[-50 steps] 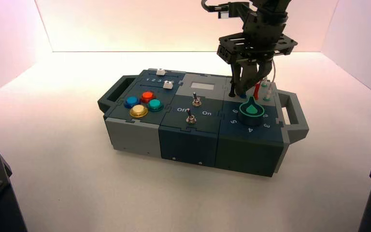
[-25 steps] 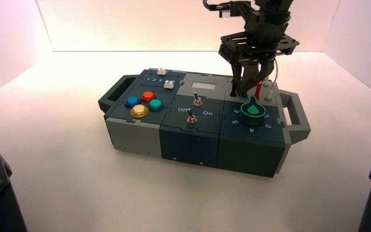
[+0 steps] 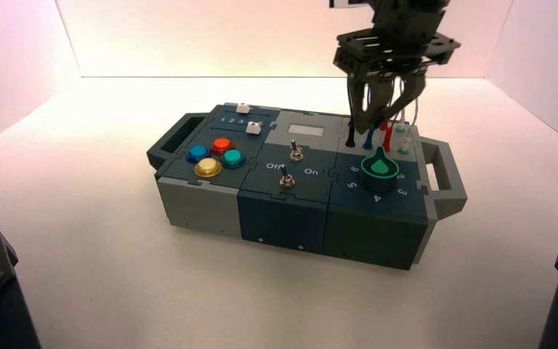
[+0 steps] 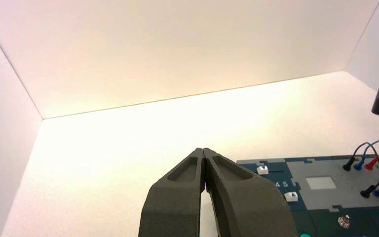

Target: Insert the blue wire.

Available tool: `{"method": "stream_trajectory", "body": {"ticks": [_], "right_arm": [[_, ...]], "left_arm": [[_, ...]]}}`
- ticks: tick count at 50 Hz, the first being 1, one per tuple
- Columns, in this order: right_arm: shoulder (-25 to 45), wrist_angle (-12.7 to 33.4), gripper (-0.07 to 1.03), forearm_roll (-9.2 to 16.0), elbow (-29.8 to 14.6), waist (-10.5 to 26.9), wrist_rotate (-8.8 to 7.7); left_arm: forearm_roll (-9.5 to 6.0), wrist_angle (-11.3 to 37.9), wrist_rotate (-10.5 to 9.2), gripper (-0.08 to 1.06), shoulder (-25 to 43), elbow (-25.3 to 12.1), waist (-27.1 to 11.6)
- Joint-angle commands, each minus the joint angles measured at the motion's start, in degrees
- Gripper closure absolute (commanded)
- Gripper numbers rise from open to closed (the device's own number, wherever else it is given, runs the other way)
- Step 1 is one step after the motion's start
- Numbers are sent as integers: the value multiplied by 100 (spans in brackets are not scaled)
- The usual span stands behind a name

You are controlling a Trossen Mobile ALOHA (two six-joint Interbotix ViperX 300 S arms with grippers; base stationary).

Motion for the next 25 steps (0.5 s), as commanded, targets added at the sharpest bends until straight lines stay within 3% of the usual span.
{"method": "stream_trajectory", "body": {"ticks": [1, 8, 25], "right_arm": [[-281, 396, 61, 9, -132, 26, 44], [-554, 712, 61, 26, -62, 35, 44], [-896, 817, 61, 79, 185, 35, 53]], "left_arm": [[18, -35, 9, 101, 53, -79, 26], [44, -26, 9, 101, 70, -70, 26], [79, -53, 9, 101, 413, -79, 44]]}}
